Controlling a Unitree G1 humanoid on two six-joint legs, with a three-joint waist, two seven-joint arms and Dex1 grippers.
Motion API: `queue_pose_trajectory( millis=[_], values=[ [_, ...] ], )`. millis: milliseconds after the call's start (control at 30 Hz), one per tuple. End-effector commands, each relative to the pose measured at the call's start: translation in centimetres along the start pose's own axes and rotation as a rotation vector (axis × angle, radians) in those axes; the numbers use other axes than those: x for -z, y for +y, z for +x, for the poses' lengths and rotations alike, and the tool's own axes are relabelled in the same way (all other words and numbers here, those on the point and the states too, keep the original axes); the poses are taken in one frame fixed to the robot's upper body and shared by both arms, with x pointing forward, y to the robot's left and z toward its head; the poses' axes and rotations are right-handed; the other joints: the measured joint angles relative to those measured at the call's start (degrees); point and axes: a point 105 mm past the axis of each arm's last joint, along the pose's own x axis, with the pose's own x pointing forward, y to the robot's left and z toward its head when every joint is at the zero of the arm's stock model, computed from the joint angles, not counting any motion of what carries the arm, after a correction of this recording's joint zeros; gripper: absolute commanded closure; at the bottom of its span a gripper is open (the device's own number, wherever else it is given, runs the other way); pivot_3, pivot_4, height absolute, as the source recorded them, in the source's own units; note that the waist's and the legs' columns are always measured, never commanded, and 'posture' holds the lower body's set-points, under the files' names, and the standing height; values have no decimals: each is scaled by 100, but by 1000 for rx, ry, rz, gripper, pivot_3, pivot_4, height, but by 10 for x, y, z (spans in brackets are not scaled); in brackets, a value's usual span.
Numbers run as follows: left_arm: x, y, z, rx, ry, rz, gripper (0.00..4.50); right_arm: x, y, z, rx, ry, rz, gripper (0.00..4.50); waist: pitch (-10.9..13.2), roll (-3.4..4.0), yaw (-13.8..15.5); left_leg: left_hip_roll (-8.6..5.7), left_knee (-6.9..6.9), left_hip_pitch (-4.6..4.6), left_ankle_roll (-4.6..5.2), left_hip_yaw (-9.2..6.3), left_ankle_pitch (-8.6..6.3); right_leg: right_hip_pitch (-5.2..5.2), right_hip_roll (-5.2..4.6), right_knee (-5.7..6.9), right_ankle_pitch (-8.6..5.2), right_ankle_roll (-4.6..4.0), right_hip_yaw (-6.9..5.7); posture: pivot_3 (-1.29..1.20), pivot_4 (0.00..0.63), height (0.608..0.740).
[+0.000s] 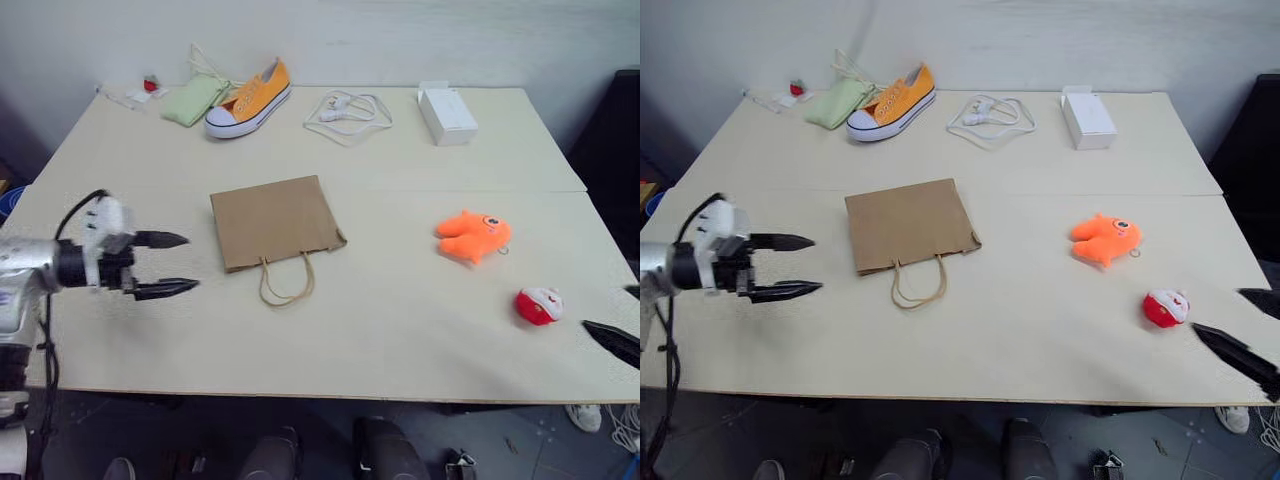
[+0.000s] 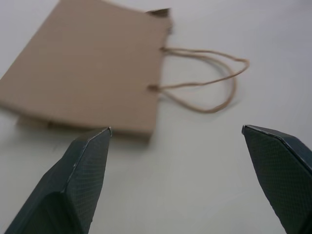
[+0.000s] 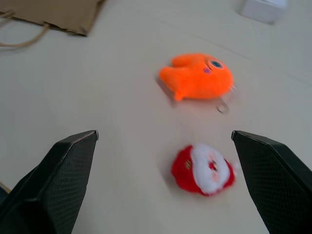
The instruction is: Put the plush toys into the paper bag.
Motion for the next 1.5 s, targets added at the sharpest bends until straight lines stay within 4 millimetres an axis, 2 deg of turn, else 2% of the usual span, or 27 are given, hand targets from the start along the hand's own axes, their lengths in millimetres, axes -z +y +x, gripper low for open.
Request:
queue_pose_trajectory(
  millis=[33, 67, 200, 333, 433, 567, 833, 933, 1067, 1133, 1167, 1300, 1433, 1500],
  values=[
    [-10, -9, 30, 162, 65, 238, 0, -17, 39, 28, -160, -20, -79, 35, 0, 0, 6, 0, 0, -1, 0, 0, 0, 0, 1, -1, 0, 0, -1, 0, 150, 740],
    [-13, -7, 42, 190, 69, 300, 0, -19, 50, 38, -200, -25, -111, 35, 0, 0, 10, -1, 7, -3, 0, 0, 1, 0, 1, 0, 0, 0, -3, 0, 150, 740],
    [-22, -4, 68, 254, 56, 439, 0, -25, 74, 63, -276, -90, -122, 35, 2, -12, 12, -3, 29, -28, 3, -5, 2, -12, 1, 3, 3, 6, -10, 0, 150, 740],
    [-28, -2, 82, 320, 57, 543, 0, -29, 94, 86, -326, -141, -133, 35, 3, -18, -3, -2, 76, -73, 5, -11, 2, -43, 5, 15, 4, 7, -18, 0, 150, 740],
    [-29, -3, 91, 382, 58, 596, 614, -36, 103, 100, -350, -183, -134, 0, 4, -18, 2, -5, 115, -113, 6, -12, 1, -80, 5, 36, 5, 10, -19, 0, 150, 740],
    [-25, -3, 103, 385, 70, 681, 1864, -42, 106, 106, -354, -205, -127, 0, 3, -19, 10, -8, 121, -126, 6, -11, 1, -96, 3, 51, 6, 11, -18, 0, 150, 740],
    [-29, -5, 119, 381, 28, 708, 1864, -46, 104, 111, -321, -227, -94, 0, 4, -21, 15, -8, 147, -163, 7, -25, 1, -114, 4, 66, 7, 13, -31, 0, 150, 740],
    [-29, -6, 123, 384, 11, 696, 2397, -47, 104, 111, -316, -227, -93, 0, 4, -21, 15, -9, 155, -167, 7, -27, 1, -115, 4, 66, 7, 14, -34, 0, 150, 740],
    [-23, -7, 126, 400, 7, 699, 3709, -47, 102, 110, -305, -224, -91, 0, 4, -21, 14, -9, 163, -169, 7, -28, 1, -115, 4, 69, 7, 14, -34, 0, 150, 740],
    [-24, -6, 127, 397, -1, 682, 4368, -46, 100, 109, -298, -221, -92, 0, 4, -21, 14, -10, 166, -170, 7, -28, 1, -115, 4, 73, 7, 14, -35, 0, 150, 740],
    [-27, -5, 127, 393, -16, 665, 4462, -46, 99, 109, -294, -218, -94, 0, 4, -21, 14, -10, 167, -169, 8, -28, 1, -115, 4, 75, 7, 14, -35, 0, 150, 740],
    [-54, 0, 124, 386, -142, 485, 4462, -46, 98, 109, -288, -220, -94, 0, 4, -21, 15, -11, 176, -175, 9, -30, 0, -115, 4, 101, 8, 14, -36, 0, 150, 740],
    [-106, 18, 108, 373, -356, 107, 4462, -42, 94, 124, -259, -229, -41, 0, 8, -34, -2, -11, 196, -187, 14, -43, -3, -114, 4, 108, 8, 15, -44, 0, 150, 740],
    [-115, 20, 106, 369, -356, 36, 4500, -40, 93, 136, -246, -237, 5, 414, 9, -42, -14, -11, 200, -187, 13, -47, -3, -114, 6, 112, 9, 16, -46, 0, 150, 740]
  ],
)
